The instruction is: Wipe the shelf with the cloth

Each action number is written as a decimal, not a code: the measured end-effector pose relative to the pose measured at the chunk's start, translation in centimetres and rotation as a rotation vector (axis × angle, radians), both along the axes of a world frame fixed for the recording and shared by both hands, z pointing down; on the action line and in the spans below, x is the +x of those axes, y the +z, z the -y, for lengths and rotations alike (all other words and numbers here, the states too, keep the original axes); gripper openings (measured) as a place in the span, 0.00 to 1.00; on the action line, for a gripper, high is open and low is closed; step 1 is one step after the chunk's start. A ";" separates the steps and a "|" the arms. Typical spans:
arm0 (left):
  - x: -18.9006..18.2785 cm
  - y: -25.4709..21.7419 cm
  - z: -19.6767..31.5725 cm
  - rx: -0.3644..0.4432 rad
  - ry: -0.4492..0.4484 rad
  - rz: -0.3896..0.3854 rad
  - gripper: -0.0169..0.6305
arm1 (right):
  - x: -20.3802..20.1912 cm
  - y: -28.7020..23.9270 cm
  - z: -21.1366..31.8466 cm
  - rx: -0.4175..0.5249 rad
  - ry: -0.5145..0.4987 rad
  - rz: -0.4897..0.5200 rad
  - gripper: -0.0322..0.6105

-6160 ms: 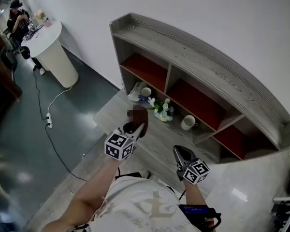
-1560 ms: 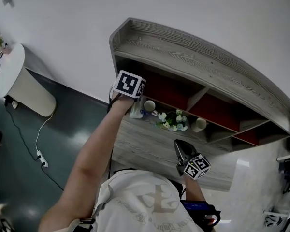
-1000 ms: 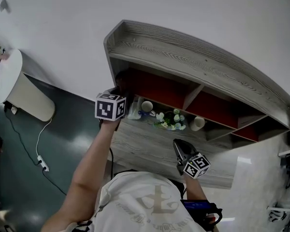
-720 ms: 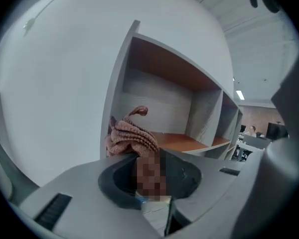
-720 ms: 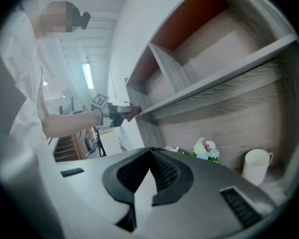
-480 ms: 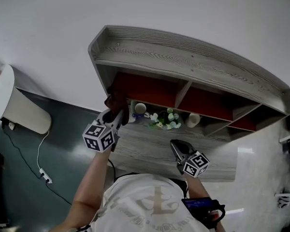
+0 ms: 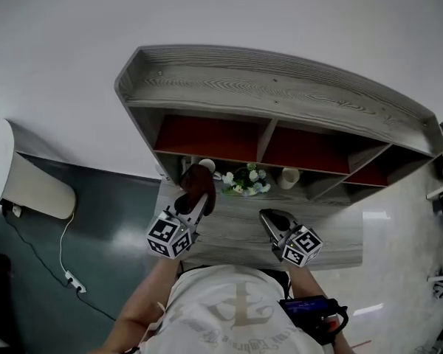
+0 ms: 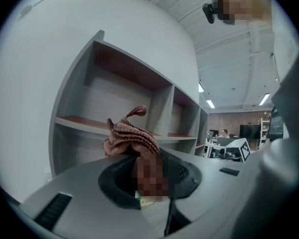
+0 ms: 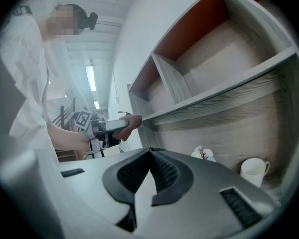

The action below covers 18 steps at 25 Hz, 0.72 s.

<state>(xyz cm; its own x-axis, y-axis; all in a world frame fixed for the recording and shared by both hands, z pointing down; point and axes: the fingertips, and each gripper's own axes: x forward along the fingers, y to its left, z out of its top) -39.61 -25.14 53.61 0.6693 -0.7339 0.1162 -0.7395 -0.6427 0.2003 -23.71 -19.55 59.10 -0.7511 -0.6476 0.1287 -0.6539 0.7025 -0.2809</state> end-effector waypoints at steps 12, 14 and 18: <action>6.6 3.2 -2.5 -0.035 0.176 0.048 0.17 | 2.4 -1.1 -0.2 0.023 0.052 -0.007 0.05; 6.7 4.0 -2.8 -0.053 0.177 0.049 0.17 | 2.8 -1.3 -0.4 0.026 0.063 -0.007 0.05; 6.7 5.8 -3.7 -0.090 0.181 0.056 0.17 | 3.6 -1.2 -0.8 0.024 0.082 -0.013 0.05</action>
